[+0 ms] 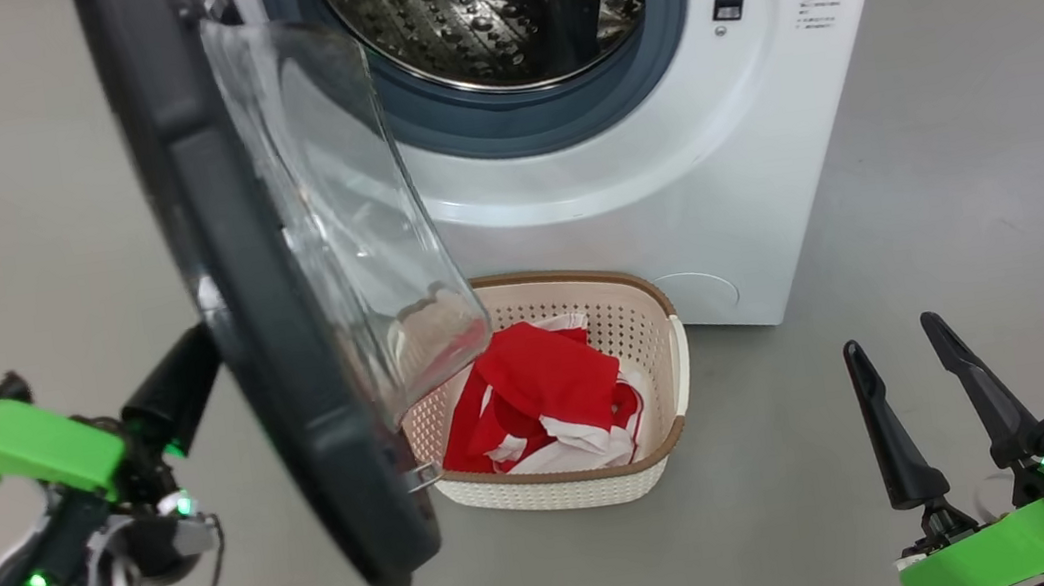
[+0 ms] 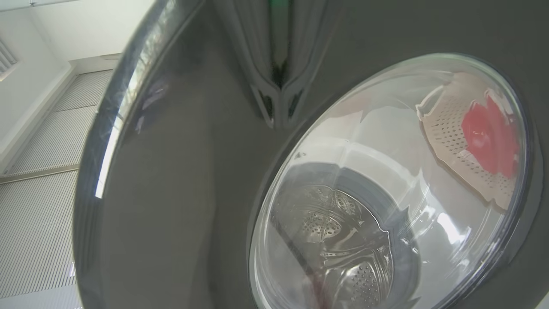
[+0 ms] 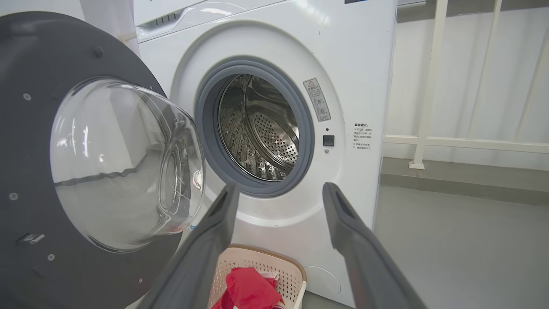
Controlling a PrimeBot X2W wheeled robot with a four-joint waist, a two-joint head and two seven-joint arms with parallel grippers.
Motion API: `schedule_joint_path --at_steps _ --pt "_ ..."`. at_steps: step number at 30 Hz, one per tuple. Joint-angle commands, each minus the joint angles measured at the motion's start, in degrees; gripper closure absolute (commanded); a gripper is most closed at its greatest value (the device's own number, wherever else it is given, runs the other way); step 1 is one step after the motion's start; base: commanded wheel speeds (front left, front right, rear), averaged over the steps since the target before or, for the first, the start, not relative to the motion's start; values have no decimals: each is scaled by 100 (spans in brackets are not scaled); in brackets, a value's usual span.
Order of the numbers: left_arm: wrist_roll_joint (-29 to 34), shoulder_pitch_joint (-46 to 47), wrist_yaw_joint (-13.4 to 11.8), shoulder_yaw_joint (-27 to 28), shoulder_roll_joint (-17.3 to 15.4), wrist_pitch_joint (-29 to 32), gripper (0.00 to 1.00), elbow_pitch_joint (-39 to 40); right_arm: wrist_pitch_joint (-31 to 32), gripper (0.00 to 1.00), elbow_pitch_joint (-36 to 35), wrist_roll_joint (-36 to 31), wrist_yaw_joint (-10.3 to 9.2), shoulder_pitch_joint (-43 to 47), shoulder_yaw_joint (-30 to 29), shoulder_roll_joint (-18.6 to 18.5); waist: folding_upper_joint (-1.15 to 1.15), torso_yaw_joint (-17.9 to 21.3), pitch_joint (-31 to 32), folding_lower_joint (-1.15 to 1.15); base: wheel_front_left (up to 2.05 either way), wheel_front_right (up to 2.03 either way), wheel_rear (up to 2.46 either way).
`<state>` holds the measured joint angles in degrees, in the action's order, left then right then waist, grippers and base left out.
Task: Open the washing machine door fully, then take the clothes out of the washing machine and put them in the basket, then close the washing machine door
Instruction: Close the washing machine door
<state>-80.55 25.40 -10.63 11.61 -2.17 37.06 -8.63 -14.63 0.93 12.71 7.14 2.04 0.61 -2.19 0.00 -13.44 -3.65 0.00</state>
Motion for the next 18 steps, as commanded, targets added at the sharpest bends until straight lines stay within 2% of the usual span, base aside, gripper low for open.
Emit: schedule_joint_path --at_steps 1,18 --pt "-131 -6 89 -37 -72 -38 100 237 -37 0 -154 48 35 -205 115 -68 0 52 12 0 0 0 0" --pt "-814 -43 543 -850 -71 -802 100 -54 -37 0 -137 11 35 -189 160 -68 0 503 0 0 0 0 0"
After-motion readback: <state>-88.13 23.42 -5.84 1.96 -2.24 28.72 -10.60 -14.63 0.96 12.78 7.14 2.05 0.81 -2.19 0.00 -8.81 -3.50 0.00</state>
